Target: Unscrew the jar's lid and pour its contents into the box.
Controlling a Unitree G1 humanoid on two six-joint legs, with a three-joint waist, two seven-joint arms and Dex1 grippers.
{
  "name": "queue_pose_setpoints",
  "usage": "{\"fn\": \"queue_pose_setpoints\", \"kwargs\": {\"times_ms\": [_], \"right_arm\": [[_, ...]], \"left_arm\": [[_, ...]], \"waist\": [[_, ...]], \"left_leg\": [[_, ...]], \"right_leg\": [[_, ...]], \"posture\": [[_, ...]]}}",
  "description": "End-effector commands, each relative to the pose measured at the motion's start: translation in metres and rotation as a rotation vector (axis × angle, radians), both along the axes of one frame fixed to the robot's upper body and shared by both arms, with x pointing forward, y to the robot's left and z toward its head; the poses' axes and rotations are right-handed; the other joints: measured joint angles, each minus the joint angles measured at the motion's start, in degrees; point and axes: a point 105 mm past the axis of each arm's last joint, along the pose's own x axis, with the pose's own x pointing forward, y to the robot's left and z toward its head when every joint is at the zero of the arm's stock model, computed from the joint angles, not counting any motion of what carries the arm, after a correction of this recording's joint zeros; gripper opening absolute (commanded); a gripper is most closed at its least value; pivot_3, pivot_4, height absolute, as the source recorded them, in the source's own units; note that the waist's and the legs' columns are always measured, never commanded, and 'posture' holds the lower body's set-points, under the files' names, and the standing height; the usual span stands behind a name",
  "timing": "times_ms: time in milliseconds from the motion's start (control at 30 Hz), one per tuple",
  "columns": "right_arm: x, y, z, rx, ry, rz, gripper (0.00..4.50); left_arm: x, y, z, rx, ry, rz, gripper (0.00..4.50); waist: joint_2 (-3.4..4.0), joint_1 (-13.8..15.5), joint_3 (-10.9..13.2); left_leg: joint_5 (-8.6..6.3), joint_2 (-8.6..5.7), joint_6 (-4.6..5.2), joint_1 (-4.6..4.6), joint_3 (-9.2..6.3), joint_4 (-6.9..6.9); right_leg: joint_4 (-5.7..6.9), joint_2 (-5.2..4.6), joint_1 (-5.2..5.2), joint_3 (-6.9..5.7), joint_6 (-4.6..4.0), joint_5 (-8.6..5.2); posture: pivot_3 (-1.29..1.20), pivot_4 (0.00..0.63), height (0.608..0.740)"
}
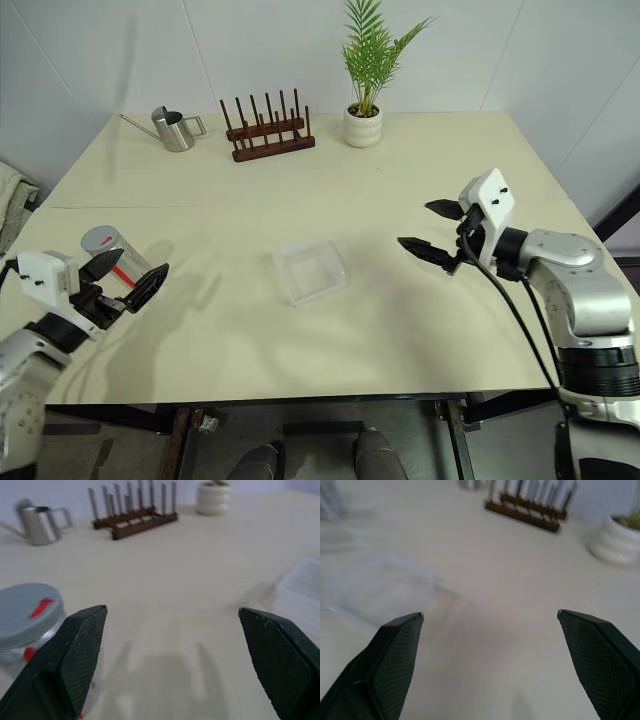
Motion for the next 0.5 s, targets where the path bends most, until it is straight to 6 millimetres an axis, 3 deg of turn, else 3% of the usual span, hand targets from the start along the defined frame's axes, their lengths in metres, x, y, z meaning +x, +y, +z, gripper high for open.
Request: {"fn": "queue_pose_setpoints", "kwargs": {"times_ms": [33,500], "right_arm": [[0.001,0.007,0.019,0.011,-0.083,0.041,4.5],[-0.003,0.025,0.005,0.018,-0.043,0.224,4.5]], "left_arm": [[-0.004,0.002,0.004,0.026,-0.069,0.101,4.49],[-0.006,0.017,-0.007,-0.031,-0.108,0.374,4.49]], "waist": [[-0.03,0.1,0.0],[-0.09,-0.1,0.0]], "left_leg": [[0.0,-0.01,0.0,0.0,0.01,0.03],[-0.01,-0.03,0.0,0.0,0.04,0.38]], "right_leg": [[0.01,-0.01,0.0,0.02,0.0,0.0],[0.01,0.05,0.11,0.1,-0.11,0.03]], "posture": [[0.0,0.15,0.74],[0.0,0.15,0.74]]}}
